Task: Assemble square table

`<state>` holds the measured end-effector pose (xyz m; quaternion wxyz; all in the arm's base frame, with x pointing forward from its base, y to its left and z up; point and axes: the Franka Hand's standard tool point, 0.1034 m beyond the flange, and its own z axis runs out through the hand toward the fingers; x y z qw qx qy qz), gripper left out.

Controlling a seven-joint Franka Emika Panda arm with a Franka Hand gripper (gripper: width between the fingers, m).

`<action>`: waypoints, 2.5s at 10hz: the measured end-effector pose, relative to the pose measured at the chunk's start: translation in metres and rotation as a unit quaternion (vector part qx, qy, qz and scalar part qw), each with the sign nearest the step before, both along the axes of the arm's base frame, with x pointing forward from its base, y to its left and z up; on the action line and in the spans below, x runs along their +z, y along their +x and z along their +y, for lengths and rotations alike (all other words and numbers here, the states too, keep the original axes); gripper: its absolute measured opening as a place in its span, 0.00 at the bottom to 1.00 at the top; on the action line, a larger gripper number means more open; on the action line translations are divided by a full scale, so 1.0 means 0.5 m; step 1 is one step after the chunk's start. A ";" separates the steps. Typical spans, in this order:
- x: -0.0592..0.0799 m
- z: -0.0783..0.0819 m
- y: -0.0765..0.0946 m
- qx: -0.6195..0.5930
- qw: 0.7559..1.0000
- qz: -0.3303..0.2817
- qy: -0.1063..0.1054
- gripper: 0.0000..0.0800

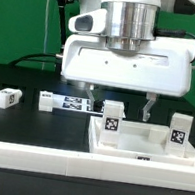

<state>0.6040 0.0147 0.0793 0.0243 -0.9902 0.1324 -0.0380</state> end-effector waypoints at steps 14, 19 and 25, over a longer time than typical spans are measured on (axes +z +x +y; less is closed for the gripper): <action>-0.001 -0.019 -0.002 -0.075 0.997 -0.009 0.006 0.36; -0.002 -0.020 -0.003 -0.320 0.947 0.003 0.034 0.36; -0.004 -0.025 -0.003 -0.551 0.831 0.030 0.067 0.36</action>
Offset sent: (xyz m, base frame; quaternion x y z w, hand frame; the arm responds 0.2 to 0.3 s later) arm 0.0043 -0.0039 0.0022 -0.0031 -0.0054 -0.1394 0.9902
